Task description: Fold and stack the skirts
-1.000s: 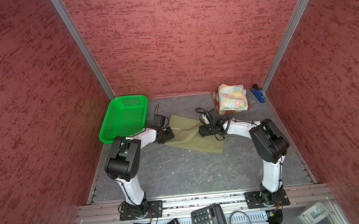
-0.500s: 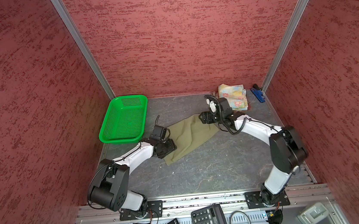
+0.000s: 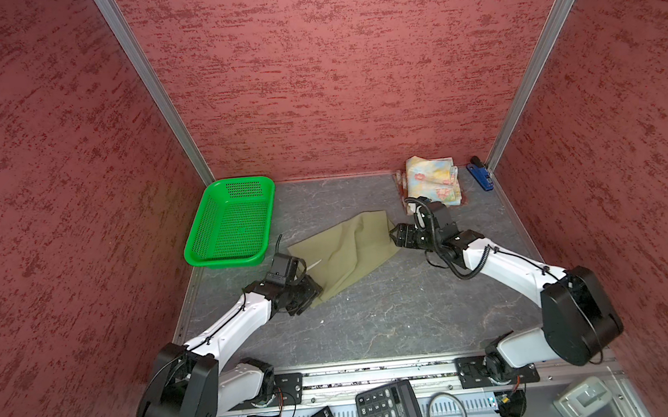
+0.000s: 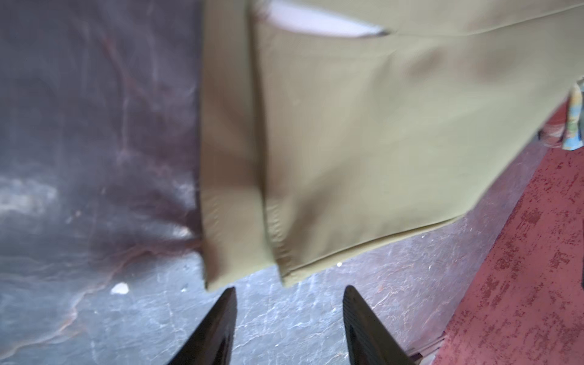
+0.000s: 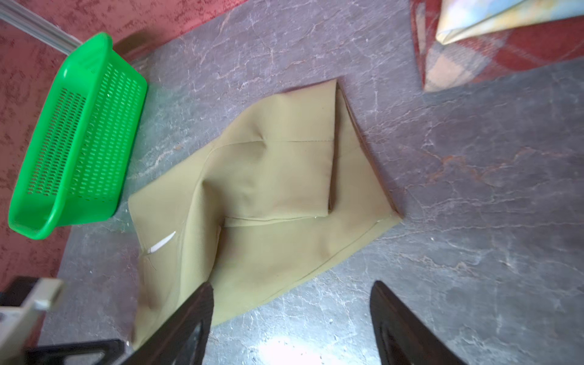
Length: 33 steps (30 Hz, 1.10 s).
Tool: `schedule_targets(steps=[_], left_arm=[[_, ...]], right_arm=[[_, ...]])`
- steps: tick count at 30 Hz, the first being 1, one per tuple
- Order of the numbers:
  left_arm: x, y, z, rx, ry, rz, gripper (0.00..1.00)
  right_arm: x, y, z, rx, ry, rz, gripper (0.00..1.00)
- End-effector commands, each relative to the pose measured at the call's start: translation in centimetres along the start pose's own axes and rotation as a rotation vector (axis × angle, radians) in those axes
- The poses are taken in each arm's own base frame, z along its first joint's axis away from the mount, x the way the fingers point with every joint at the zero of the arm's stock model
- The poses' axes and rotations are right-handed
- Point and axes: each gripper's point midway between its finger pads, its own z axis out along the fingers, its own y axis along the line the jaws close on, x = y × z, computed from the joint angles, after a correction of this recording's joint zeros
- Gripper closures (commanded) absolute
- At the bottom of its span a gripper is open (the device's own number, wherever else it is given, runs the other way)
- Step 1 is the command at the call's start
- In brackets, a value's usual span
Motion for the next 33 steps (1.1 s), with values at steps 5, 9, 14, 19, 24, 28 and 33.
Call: schedule_targets(steps=[5,9,14,19,24,28,33], left_arm=[[-0.3,-2.3,1.9,0.15,0.024,-0.099,0.52],[-0.7,-2.8,2.4,0.174,0.017,-0.112,0.56],[-0.8,-2.6,2.8,0.166,0.026,-0.121,0.6],[-0.8,-2.6,1.9,0.166,0.017,-0.11,0.6],[-0.9,-2.6,2.3,0.173,0.012,-0.109,0.61],[-0.6,-2.7,3.2,0.174,0.029,-0.107,0.62],[-0.4,-2.6,3.8,0.173,0.023,-0.101,0.82]], right_arm=[[0.3,0.0,-0.1,-0.013,-0.009,0.04,0.23],[0.7,-0.1,-0.1,-0.018,-0.005,0.048,0.23],[1.1,-0.1,0.2,-0.021,0.011,0.051,0.24],[1.4,-0.4,0.1,-0.012,0.019,0.043,0.24],[1.8,-0.6,0.5,-0.016,0.03,0.052,0.24],[2.1,-0.9,0.5,-0.003,0.032,0.064,0.24],[2.9,-1.4,1.8,-0.001,0.06,0.094,0.25]])
